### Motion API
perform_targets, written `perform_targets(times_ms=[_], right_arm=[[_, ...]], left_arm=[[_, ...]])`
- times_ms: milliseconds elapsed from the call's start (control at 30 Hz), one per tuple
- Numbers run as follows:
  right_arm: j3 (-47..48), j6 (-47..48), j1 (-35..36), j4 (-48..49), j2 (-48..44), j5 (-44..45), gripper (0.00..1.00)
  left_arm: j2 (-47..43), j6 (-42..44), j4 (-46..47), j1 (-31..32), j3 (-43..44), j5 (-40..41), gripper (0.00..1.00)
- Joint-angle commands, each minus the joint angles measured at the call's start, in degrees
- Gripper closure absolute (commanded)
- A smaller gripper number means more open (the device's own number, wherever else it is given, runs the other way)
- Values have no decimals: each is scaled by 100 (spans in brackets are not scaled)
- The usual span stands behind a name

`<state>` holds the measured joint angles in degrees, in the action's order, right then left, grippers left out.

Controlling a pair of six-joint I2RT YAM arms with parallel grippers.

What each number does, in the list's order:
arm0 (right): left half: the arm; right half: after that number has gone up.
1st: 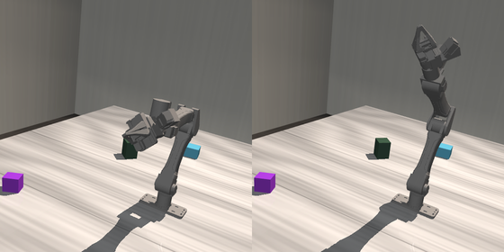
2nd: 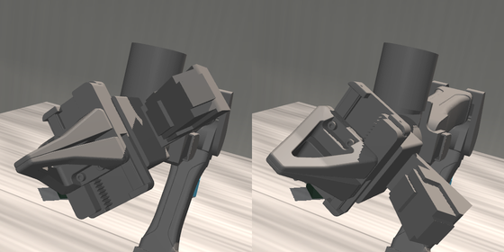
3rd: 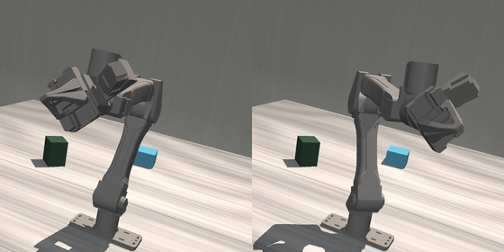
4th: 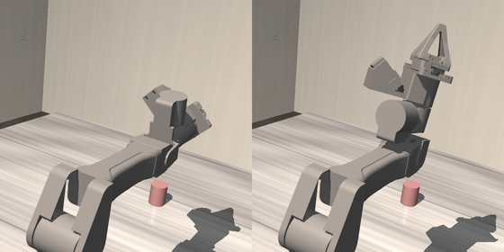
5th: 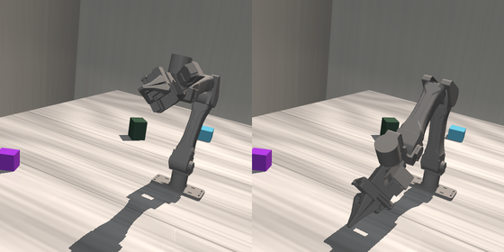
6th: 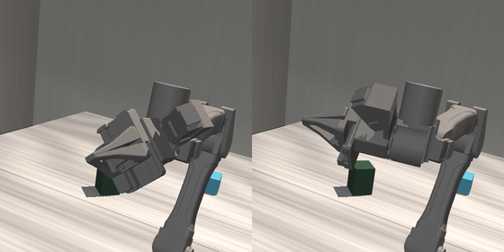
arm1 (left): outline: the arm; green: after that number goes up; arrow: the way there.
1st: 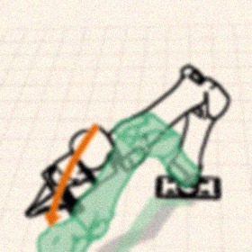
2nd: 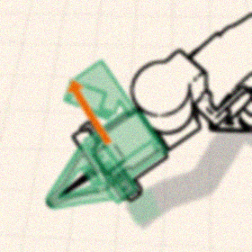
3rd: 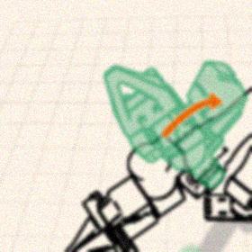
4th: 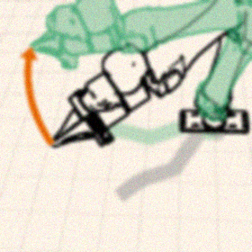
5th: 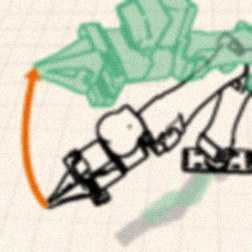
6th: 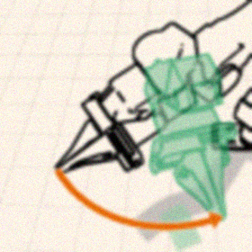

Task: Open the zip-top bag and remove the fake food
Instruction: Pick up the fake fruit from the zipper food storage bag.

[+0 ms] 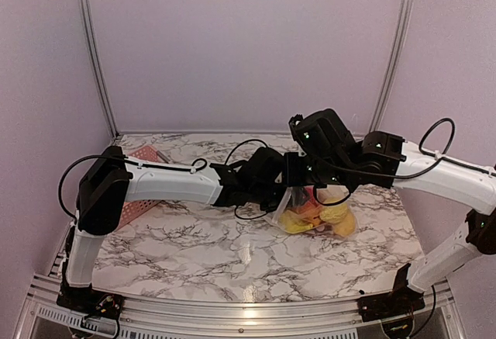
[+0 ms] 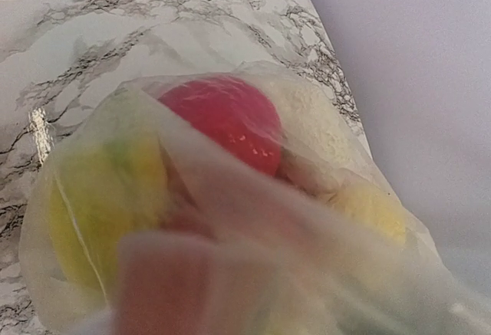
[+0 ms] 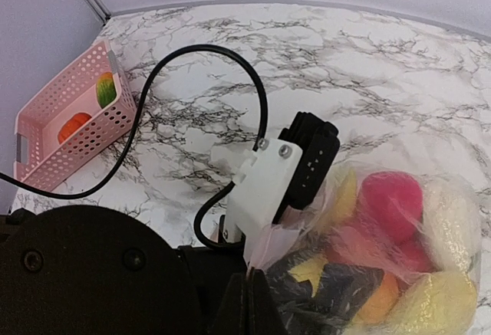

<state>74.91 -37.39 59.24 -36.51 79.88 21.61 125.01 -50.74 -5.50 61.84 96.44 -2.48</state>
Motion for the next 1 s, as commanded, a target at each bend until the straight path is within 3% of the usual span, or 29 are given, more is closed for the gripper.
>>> perform_targets(times_ms=[0, 600, 967], right_arm=[[-59, -64, 79, 190, -85, -128, 100], [-205, -94, 83, 196, -130, -82, 100], [-260, -105, 80, 233, -130, -78, 100]], left_arm=[[414, 58, -617, 38, 342, 204, 23], [802, 95, -1041, 38, 714, 549, 7], [913, 85, -943, 38, 869, 418, 35]])
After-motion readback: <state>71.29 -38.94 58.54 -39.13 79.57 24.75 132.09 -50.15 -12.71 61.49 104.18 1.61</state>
